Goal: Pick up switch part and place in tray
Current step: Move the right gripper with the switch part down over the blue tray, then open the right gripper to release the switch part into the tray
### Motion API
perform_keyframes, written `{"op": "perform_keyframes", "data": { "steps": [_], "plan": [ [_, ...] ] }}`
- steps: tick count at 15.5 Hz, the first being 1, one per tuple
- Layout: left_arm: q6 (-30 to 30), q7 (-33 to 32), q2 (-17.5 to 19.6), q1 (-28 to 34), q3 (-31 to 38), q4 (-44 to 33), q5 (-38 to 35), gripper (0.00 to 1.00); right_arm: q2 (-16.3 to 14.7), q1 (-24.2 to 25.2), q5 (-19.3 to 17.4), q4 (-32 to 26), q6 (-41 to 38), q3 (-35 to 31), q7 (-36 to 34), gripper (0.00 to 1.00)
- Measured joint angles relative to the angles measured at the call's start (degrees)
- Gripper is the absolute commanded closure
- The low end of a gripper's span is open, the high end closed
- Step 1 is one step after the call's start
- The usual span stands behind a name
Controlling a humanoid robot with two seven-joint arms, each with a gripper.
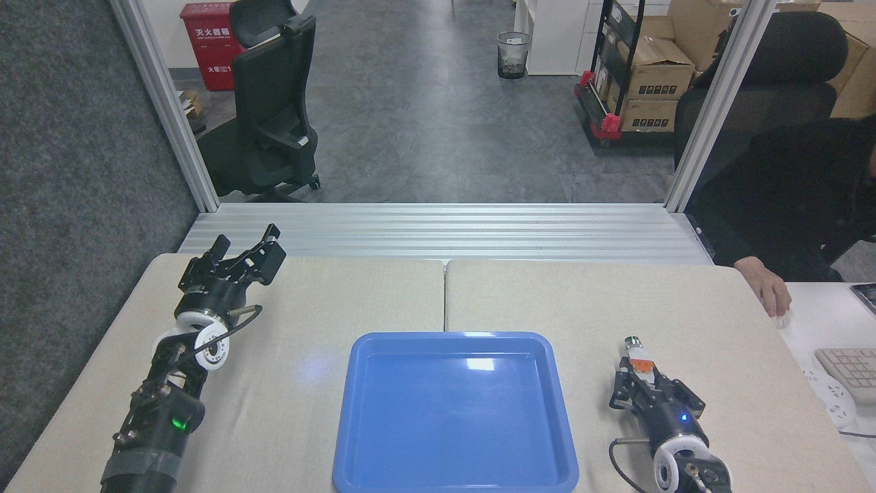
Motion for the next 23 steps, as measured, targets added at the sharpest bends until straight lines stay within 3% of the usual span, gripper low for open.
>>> {"op": "perform_keyframes", "data": {
  "steps": [4, 8, 12, 16, 17, 19, 23],
  "plan": [
    [0.0, 0.0, 0.0, 0.0, 0.0, 0.0, 0.0, 0.00, 4.0, -2.3, 1.8, -10.1, 1.1, 0.1, 4.4, 1.00],
    [0.0, 0.0, 0.0, 0.0, 0.0, 0.0, 0.0, 0.00, 8.6, -4.6, 7.8, -17.6, 10.0, 7.5, 11.4, 1.00],
    [0.0, 0.0, 0.0, 0.0, 0.0, 0.0, 0.0, 0.00, 11.3, -0.8, 12.2, -22.2, 21.3, 18.1, 17.2, 1.00],
    [0.0, 0.0, 0.0, 0.0, 0.0, 0.0, 0.0, 0.00, 11.3, 2.9, 14.1, -23.2, 24.0, 25.0, 18.7, 1.00],
    [0.0, 0.0, 0.0, 0.0, 0.0, 0.0, 0.0, 0.00, 11.2, 3.4, 14.3, -22.7, 24.1, 26.2, 18.8, 0.90],
    [0.0, 0.0, 0.0, 0.0, 0.0, 0.0, 0.0, 0.00, 11.0, 4.0, 14.5, -21.3, 24.2, 27.9, 18.8, 0.02],
    [0.0, 0.0, 0.0, 0.0, 0.0, 0.0, 0.0, 0.00, 11.0, 3.6, 13.3, -19.1, 24.2, 28.9, 18.3, 0.01]
  ]
}}
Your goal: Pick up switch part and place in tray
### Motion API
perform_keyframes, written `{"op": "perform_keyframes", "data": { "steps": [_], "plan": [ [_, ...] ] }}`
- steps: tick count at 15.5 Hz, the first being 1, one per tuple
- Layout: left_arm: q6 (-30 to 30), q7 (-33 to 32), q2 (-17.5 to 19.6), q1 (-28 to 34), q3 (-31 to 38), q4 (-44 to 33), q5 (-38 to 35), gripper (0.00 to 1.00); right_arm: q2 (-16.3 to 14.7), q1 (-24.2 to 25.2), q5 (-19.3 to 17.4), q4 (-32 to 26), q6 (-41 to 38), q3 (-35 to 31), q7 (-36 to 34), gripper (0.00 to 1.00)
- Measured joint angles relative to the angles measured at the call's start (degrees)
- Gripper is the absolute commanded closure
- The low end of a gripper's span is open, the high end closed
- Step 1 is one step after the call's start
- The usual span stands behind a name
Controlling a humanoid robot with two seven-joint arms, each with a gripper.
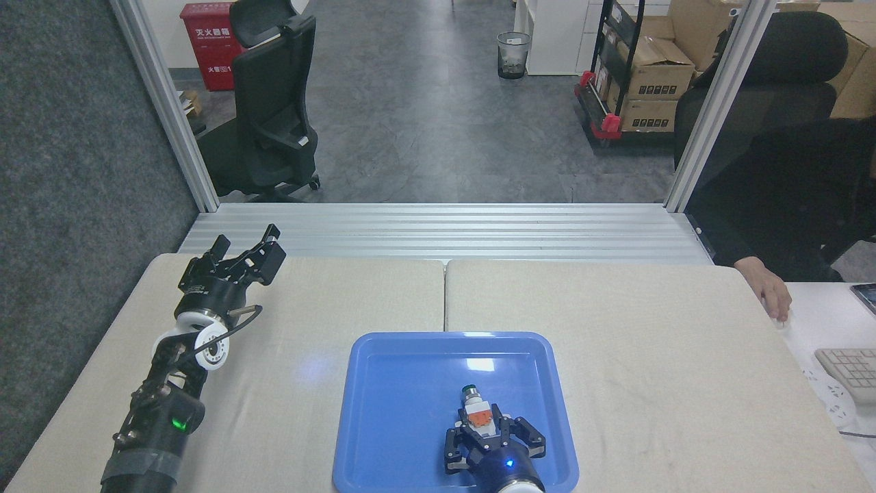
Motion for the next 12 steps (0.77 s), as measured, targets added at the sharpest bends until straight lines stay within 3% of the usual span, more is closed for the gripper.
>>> {"op": "perform_keyframes", "data": {
  "steps": [3, 6, 9, 12],
  "plan": [
    [0.0, 0.0, 0.0, 0.0, 0.0, 0.0, 0.0, 0.00, 1.1, -5.0, -1.6, 0.9, -1.3, -3.5, -0.1, 0.01],
    [0.0, 0.0, 0.0, 0.0, 0.0, 0.0, 0.0, 0.00, 0.5, -13.5, -3.5, 1.7, -11.8, -10.3, -1.6, 0.01],
    [0.0, 0.0, 0.0, 0.0, 0.0, 0.0, 0.0, 0.00, -4.1, -18.1, -5.4, 2.3, -23.1, -17.5, -3.1, 0.01],
    [0.0, 0.1, 0.0, 0.0, 0.0, 0.0, 0.0, 0.00, -10.3, -17.4, -8.5, 2.9, -28.2, -23.5, -5.4, 0.01]
  ]
}}
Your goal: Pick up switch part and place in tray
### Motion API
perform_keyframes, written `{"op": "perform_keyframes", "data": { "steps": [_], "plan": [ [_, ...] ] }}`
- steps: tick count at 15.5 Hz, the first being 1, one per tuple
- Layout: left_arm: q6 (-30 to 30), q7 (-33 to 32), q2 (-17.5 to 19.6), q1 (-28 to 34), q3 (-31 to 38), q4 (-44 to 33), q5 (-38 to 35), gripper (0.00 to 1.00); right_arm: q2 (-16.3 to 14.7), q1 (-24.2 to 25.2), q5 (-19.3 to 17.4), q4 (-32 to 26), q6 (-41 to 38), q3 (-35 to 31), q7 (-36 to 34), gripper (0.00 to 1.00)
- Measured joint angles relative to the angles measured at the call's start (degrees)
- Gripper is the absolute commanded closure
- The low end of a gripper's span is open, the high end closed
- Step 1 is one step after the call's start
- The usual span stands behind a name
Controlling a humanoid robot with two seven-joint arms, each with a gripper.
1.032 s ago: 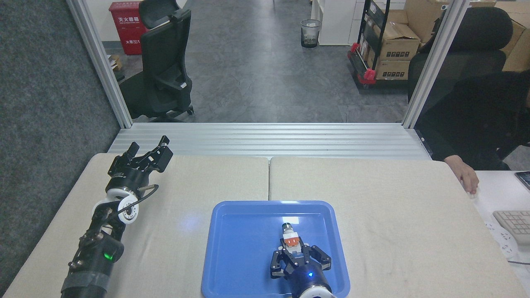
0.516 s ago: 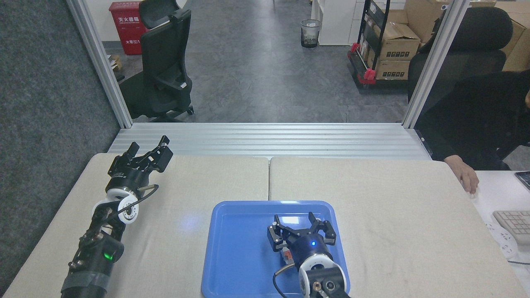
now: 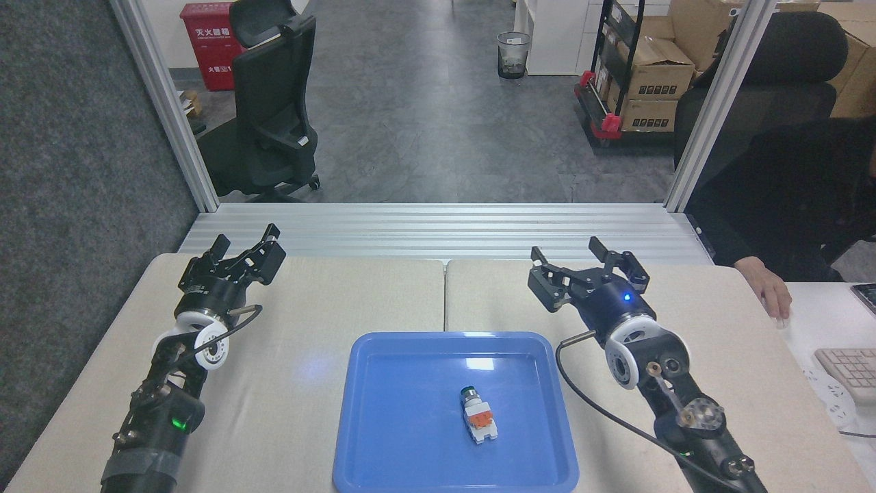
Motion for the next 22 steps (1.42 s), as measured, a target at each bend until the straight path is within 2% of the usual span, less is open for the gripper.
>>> {"op": "perform_keyframes", "data": {
  "steps": [4, 8, 14, 22],
  "plan": [
    [0.0, 0.0, 0.0, 0.0, 0.0, 0.0, 0.0, 0.00, -6.3, 0.8, -3.2, 1.5, -3.6, -5.7, -6.8, 0.01],
    [0.0, 0.1, 0.0, 0.0, 0.0, 0.0, 0.0, 0.00, -9.8, 1.2, -6.7, 2.3, -7.4, -10.3, -9.0, 0.01],
    [0.0, 0.1, 0.0, 0.0, 0.0, 0.0, 0.0, 0.00, -13.0, 3.2, -11.6, 3.1, -8.7, -14.4, -9.4, 0.01],
    [0.0, 0.1, 0.0, 0.0, 0.0, 0.0, 0.0, 0.00, -14.9, 4.4, -12.9, 3.4, -14.0, -18.2, -9.3, 0.01]
  ]
}}
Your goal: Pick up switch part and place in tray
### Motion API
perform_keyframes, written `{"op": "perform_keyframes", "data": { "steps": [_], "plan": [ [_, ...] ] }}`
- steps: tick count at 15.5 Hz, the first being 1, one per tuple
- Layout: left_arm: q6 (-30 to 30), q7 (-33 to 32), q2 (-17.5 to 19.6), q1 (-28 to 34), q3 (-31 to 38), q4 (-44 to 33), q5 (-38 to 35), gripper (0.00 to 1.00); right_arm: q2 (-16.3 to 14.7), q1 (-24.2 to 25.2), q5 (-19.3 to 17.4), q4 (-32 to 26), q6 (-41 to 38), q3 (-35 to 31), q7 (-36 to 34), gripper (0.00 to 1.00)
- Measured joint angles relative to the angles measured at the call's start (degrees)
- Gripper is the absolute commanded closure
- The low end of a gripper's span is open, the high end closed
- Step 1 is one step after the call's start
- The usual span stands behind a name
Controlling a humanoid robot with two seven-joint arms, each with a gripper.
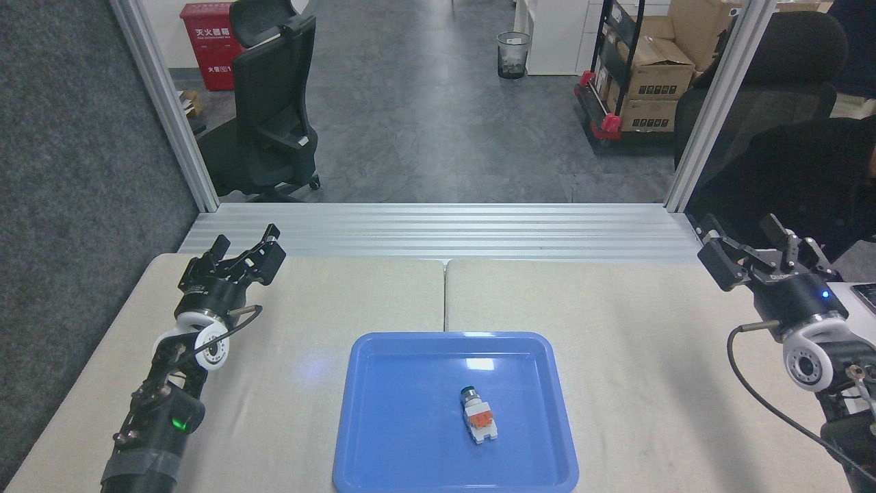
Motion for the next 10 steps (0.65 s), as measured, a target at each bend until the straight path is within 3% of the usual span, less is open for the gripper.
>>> {"op": "perform_keyframes", "data": {
  "steps": [10],
  "plan": [
    [0.0, -0.1, 0.0, 0.0, 0.0, 0.0, 0.0, 0.00, -1.8, 1.8, 2.6, 3.3, 2.1, -1.0, 2.1, 0.01]
  ]
}}
